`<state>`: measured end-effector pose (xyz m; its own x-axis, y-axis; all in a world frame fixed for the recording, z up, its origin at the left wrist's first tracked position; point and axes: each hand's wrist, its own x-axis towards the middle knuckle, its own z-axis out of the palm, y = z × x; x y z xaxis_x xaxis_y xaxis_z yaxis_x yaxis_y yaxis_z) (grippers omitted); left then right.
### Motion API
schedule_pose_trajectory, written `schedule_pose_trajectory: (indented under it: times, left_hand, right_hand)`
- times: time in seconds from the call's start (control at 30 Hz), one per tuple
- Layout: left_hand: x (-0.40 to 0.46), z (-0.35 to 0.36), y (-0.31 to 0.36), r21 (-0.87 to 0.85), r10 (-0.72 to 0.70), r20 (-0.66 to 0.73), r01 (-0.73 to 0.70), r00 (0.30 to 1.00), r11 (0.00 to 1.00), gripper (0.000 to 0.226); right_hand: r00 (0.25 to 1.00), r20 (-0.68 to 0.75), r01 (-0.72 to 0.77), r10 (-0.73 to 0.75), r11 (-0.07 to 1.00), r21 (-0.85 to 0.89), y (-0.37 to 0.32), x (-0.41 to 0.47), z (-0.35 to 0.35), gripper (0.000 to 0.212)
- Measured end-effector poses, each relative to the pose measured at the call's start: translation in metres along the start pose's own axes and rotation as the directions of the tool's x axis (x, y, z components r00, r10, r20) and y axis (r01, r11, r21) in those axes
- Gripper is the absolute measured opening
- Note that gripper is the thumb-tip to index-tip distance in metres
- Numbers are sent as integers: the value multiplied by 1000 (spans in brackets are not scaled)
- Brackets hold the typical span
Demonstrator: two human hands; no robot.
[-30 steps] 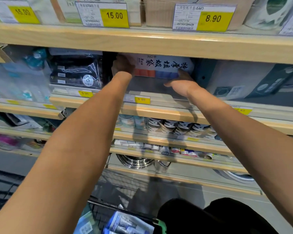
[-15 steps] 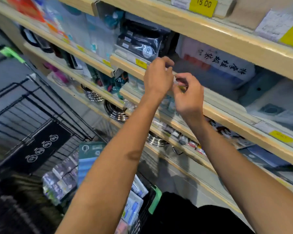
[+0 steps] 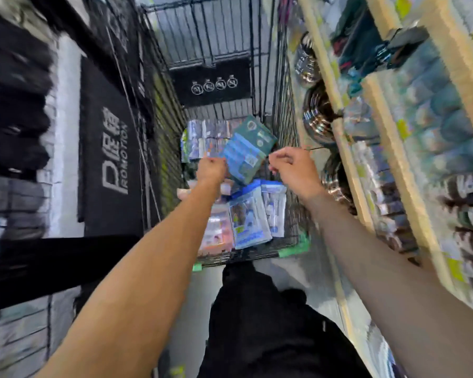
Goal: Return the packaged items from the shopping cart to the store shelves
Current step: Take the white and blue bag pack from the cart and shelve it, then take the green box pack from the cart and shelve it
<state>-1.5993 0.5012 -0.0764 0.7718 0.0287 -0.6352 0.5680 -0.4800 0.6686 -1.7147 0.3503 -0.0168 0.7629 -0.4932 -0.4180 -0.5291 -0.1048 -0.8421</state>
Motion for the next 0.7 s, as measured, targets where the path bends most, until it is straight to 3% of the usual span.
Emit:
schedule_pose_trajectory:
  times: [0.07, 0.27, 0.33, 0.43, 0.5, 0.6, 0.7]
  left_hand:
    - [11, -24, -27, 9, -109, 71, 108, 992, 994, 12]
    - [69, -52, -51, 23, -239, 117, 238, 964, 971, 16]
    - [93, -49, -38, -12, -258, 167, 264, 952, 964, 14]
    - [122, -44, -18, 3, -250, 197, 254, 948, 967, 36]
    - [145, -36, -10, 27, -255, 182, 254, 950, 967, 15]
    - [176, -18, -16, 84, -276, 229, 264, 934, 961, 6]
    - [198, 5, -32, 32, -321, 262, 325, 910, 945, 26]
  right_hand:
    - [994, 75, -84, 84, 996, -3, 12, 10, 27, 24]
    - [918, 184, -353, 351, 935, -25, 34, 32, 70, 13]
    - [892, 213, -397, 398, 917, -50, 42, 48, 78, 8]
    - [864, 194, -460, 464, 885, -69, 58, 69, 84, 10]
    - [850, 182, -494, 494, 868, -48, 68, 85, 89, 13]
    - [842, 172, -513, 511, 858, -33, 79, 105, 95, 8]
    - [831, 175, -535, 528, 845, -12, 85, 120, 102, 8]
